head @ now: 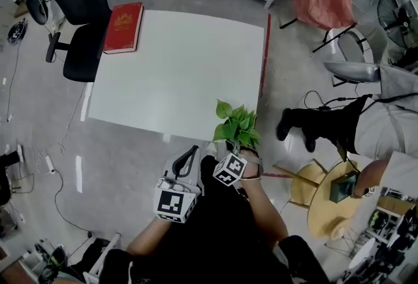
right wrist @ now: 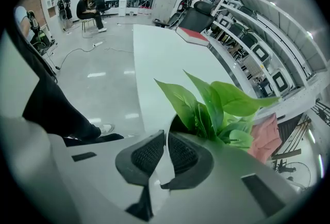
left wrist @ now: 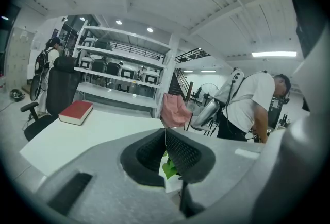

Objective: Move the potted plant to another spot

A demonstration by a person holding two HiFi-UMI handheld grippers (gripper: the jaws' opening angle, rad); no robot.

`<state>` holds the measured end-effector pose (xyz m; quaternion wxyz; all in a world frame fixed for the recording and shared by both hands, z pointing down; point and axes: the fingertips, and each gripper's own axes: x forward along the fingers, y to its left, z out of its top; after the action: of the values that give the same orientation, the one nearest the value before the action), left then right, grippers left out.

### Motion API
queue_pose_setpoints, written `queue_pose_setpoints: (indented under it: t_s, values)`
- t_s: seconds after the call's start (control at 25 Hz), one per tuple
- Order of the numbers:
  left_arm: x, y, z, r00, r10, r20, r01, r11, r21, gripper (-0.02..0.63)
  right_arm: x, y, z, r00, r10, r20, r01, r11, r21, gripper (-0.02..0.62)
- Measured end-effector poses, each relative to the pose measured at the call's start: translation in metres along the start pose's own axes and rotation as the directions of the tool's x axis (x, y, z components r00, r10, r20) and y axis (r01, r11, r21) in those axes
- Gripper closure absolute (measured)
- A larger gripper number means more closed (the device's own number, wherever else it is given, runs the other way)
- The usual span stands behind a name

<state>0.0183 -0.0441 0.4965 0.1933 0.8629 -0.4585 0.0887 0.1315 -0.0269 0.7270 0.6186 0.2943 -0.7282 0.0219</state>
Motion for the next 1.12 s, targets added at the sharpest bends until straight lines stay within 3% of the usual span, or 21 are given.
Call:
queue_pose_setpoints:
  t_s: [0.6, 1.12]
  values:
    - [0.002, 0.003, 0.02, 0.998, 0.04, 0.041, -0.04, 0.999, -0.005, 0.589, -0.01, -0.011, 0.002, 1.0, 0.014, 0.023, -0.013, 0.999, -0.03, 0.577]
    - [0.004, 0.0, 0.03, 0.989, 0.131, 0.07, -0.13, 0.991, -0.021, 0.589, -0.017, -0.031, 0.004, 0.996, 0.022, 0.083, -0.013, 0.994, -0.109, 0.577]
